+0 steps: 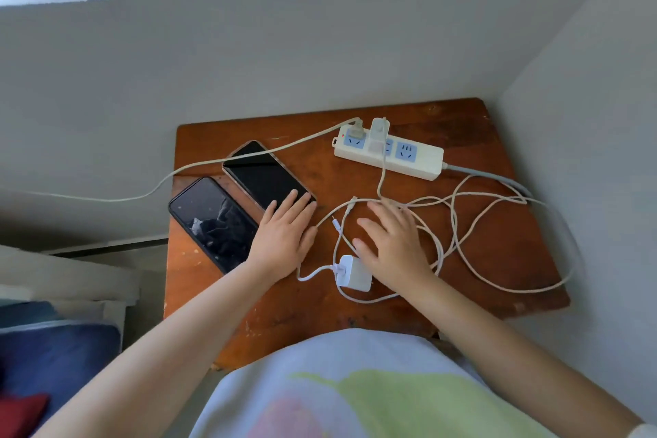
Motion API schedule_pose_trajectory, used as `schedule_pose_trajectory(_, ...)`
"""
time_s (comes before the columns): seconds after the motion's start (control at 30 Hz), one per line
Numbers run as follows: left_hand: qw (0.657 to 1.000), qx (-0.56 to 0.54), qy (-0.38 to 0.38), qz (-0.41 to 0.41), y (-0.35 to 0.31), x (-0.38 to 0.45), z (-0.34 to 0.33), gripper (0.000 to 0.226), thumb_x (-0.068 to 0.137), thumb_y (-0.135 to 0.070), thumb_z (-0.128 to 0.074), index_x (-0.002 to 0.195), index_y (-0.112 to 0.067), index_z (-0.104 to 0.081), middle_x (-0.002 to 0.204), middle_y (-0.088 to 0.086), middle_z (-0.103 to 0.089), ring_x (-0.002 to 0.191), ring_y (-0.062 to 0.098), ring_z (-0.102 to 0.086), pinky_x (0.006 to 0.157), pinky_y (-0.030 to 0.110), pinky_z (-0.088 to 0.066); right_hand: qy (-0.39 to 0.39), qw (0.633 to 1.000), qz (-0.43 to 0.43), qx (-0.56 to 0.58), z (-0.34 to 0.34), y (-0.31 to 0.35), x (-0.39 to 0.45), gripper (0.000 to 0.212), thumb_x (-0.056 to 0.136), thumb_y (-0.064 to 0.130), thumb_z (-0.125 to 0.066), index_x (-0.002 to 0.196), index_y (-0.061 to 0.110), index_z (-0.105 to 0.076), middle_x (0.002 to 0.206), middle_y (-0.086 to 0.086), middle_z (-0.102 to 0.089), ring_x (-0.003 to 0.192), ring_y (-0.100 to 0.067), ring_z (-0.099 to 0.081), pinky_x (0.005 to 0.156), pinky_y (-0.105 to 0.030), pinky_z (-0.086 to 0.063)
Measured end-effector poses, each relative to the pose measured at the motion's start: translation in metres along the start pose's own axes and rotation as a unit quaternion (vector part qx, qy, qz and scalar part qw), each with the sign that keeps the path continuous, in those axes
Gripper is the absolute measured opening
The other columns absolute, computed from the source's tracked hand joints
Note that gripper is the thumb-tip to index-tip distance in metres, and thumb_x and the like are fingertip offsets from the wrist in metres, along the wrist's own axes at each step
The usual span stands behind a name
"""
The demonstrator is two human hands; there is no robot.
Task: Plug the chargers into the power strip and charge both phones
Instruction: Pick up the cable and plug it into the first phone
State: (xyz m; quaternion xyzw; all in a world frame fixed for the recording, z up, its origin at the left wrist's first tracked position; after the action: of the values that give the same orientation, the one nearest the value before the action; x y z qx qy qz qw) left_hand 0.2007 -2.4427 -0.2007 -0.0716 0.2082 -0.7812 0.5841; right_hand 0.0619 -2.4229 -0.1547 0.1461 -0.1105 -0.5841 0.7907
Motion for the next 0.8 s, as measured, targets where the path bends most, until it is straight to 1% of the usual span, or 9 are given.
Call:
schedule_pose_trajectory(0.07,0.999,-0.041,0.018,-0.019,-0.007,-0.016,-0.004,0.044,0.096,-0.031,-0.032,0.138,-0.019,-0.028,0.15,0.001,-0.023,0.14,0.018,-0.006,0.112,0.034,0.002,0.094,0.994,0.006,0.058,-0.023,-0.004,-0.016,0.048,0.083,0.035,-0.055,0.121,0.006,-0.053,0.132,-0.015,-0.052,0.128,-0.031,-0.039,0.108,-0.051,-0.023)
schedule_pose_trajectory(0.13,0.996,-0.077,0.039,-0.035,-0.015,-0.031,-0.008,0.044,0.095,-0.035,-0.029,0.136,-0.019,-0.032,0.149,0.0,-0.026,0.14,0.015,-0.008,0.111,0.031,0.001,0.174,0.983,0.025,0.054,-0.043,-0.009,-0.034,0.064,0.082,0.045,-0.058,0.134,0.014,-0.037,0.144,-0.007,-0.039,0.135,-0.023,-0.027,0.112,-0.042,-0.014)
schedule_pose_trajectory(0.2,0.991,-0.109,0.057,-0.047,-0.02,-0.043,-0.01,0.061,0.09,-0.055,-0.014,0.135,-0.02,-0.034,0.144,-0.008,-0.026,0.137,0.009,-0.009,0.11,0.028,-0.001,0.193,0.979,0.036,0.045,-0.052,-0.012,-0.043,0.071,0.079,0.044,-0.062,0.137,0.016,-0.031,0.146,-0.004,-0.035,0.136,-0.02,-0.023,0.113,-0.04,-0.009)
schedule_pose_trajectory(0.27,0.988,-0.128,0.073,-0.045,-0.019,-0.05,-0.012,0.091,0.073,-0.075,0.005,0.134,-0.021,-0.035,0.137,-0.017,-0.02,0.132,0.002,-0.006,0.109,0.026,-0.002,0.163,0.985,0.034,0.049,-0.049,-0.01,-0.042,0.065,0.081,0.037,-0.063,0.135,0.015,-0.034,0.142,-0.006,-0.04,0.134,-0.021,-0.028,0.113,-0.04,-0.01)
schedule_pose_trajectory(0.3,0.988,-0.13,0.078,-0.04,-0.018,-0.052,-0.013,0.096,0.069,-0.079,0.007,0.134,-0.022,-0.035,0.136,-0.018,-0.018,0.131,0.001,-0.006,0.109,0.025,-0.002,0.148,0.987,0.031,0.051,-0.047,-0.008,-0.04,0.061,0.082,0.033,-0.063,0.133,0.014,-0.037,0.14,-0.008,-0.044,0.132,-0.022,-0.032,0.113,-0.041,-0.011)
schedule_pose_trajectory(0.43,0.99,-0.117,0.075,-0.029,-0.02,-0.051,-0.013,0.065,0.084,-0.061,-0.018,0.132,-0.023,-0.04,0.144,-0.006,-0.033,0.136,0.009,-0.017,0.107,0.024,-0.005,0.113,0.991,0.049,0.043,-0.042,-0.001,-0.036,0.052,0.082,0.026,-0.064,0.127,0.01,-0.044,0.129,-0.011,-0.053,0.121,-0.025,-0.045,0.112,-0.044,-0.017)
schedule_pose_trajectory(0.57,0.992,-0.109,0.056,-0.027,-0.022,-0.046,-0.01,0.048,0.088,-0.044,-0.035,0.13,-0.022,-0.043,0.142,-0.002,-0.039,0.136,0.014,-0.023,0.106,0.025,-0.012,0.063,0.995,0.046,0.063,-0.022,-0.008,-0.038,0.047,0.075,0.016,-0.072,0.116,0.002,-0.053,0.112,-0.019,-0.061,0.104,-0.034,-0.056,0.092,-0.044,-0.043)
schedule_pose_trajectory(0.7,0.996,-0.077,0.038,-0.027,-0.025,-0.037,-0.013,0.045,0.091,-0.032,-0.045,0.134,-0.022,-0.037,0.146,0.0,-0.035,0.138,0.016,-0.02,0.107,0.026,-0.012,-0.011,0.996,-0.056,0.074,0.014,-0.055,-0.043,0.047,0.076,0.009,-0.071,0.118,0.0,-0.05,0.114,-0.02,-0.056,0.096,-0.031,-0.059,0.071,-0.027,-0.045)
schedule_pose_trajectory(0.8,0.997,-0.045,0.054,-0.01,-0.034,-0.024,-0.023,0.05,0.092,-0.031,-0.045,0.138,-0.023,-0.028,0.149,0.0,-0.029,0.139,0.018,-0.016,0.111,0.032,-0.016,-0.073,0.983,-0.164,0.045,0.042,-0.107,-0.056,0.05,0.078,0.005,-0.068,0.122,-0.003,-0.046,0.118,-0.027,-0.049,0.096,-0.035,-0.057,0.071,-0.03,-0.046)
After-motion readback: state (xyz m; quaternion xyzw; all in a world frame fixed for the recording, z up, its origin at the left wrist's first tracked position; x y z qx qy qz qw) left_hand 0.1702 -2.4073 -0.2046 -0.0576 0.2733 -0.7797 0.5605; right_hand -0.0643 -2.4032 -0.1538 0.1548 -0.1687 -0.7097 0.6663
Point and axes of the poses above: each hand's wrist, its own x-axis towards the middle knuckle, its own z-axis out of the back of the hand, y = z × x, the point moved 9 cm from there along x, towards the middle knuckle
